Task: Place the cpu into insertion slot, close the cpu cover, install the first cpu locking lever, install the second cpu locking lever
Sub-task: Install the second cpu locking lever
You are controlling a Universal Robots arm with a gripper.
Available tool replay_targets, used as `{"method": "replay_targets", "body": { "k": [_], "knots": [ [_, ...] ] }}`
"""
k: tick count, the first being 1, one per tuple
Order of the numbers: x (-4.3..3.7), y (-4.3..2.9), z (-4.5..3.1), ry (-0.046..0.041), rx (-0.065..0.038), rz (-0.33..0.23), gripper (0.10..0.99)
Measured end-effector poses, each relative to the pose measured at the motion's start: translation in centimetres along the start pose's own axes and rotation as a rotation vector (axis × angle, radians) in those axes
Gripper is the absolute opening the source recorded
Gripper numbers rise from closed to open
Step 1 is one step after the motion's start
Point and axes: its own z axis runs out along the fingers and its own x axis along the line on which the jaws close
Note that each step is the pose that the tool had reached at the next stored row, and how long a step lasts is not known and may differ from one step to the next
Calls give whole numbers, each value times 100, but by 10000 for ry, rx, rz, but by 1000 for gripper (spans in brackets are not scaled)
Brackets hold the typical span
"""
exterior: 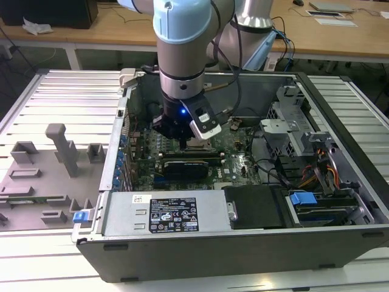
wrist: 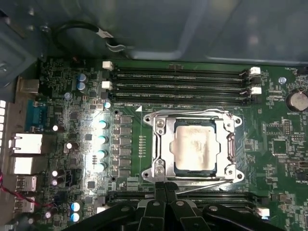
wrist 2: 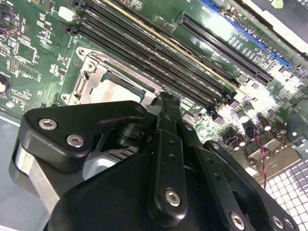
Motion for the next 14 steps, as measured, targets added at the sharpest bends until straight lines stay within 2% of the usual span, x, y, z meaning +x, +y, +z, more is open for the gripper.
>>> {"method": "replay_targets", "body": {
  "k": [2, 3, 9, 12, 13, 14],
  "knots": [
    [14, -14, 18, 1, -31, -1, 106],
    [29, -25, 39, -2, -87, 4, 106],
    [99, -57, 107, -6, -278, 9, 106],
    [113, -76, 120, -8, -386, 14, 106],
    [113, -87, 118, -10, -439, 17, 106],
    [114, -107, 116, -13, -572, 22, 106]
  ]
}}
